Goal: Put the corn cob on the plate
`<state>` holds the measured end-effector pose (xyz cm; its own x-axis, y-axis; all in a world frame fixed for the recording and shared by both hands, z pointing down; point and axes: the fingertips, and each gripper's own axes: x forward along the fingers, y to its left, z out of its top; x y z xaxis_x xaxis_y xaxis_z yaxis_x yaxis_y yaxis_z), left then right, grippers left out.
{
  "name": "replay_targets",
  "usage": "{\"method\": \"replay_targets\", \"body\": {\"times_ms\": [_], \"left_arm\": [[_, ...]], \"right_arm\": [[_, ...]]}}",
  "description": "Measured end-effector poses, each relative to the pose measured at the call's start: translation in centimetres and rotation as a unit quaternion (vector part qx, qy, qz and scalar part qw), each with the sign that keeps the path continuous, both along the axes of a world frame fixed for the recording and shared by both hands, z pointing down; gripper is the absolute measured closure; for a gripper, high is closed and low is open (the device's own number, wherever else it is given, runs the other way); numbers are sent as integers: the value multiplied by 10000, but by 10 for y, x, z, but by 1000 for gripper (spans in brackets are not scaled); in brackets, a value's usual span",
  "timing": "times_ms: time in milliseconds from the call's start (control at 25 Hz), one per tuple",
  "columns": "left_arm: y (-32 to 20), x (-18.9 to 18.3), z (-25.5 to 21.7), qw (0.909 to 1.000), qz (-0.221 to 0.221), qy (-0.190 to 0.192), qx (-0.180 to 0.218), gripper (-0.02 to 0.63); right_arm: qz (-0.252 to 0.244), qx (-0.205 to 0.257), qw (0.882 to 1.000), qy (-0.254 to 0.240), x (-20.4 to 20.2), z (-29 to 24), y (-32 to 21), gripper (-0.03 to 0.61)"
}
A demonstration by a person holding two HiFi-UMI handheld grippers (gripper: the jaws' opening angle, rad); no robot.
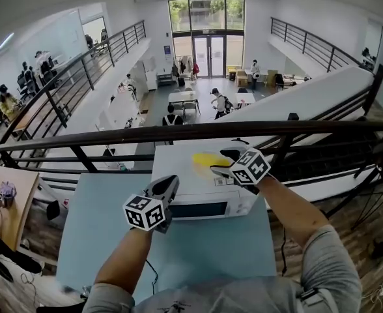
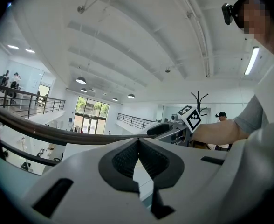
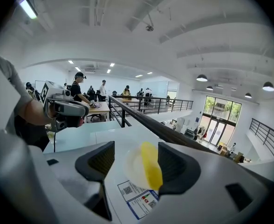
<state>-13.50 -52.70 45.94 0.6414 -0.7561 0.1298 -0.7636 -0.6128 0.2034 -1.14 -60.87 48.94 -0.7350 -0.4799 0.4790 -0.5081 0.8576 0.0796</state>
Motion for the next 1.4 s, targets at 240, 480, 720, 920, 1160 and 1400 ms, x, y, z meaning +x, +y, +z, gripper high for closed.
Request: {"method": "replay_targets", "body": {"times_ms": [240,480,720,920,1160,1400], "left_arm": [[30,-3,-12,10000,6,-24,94,606],[59,-2,-25,9999,-6,-53,143,606],[91,-2,-31,9998,-18,-55,171,606],[121,2,-31,9999,4,1,132,606],[157,2,-30,9999,8,43,116,606],[198,3,-30,9999,25,34,106,607]], "right_arm": [[71,77,9999,-56,3,-13,30,297],[121,151,9997,-145,13,-26,61,319],[153,186,9994,-261,23,-36,96,346],[168,180,9987,-456,28,-42,129,374],[201,219,9969,-730,31,-50,169,407],[336,302,9933,-1068,39,-58,212,453]]}}
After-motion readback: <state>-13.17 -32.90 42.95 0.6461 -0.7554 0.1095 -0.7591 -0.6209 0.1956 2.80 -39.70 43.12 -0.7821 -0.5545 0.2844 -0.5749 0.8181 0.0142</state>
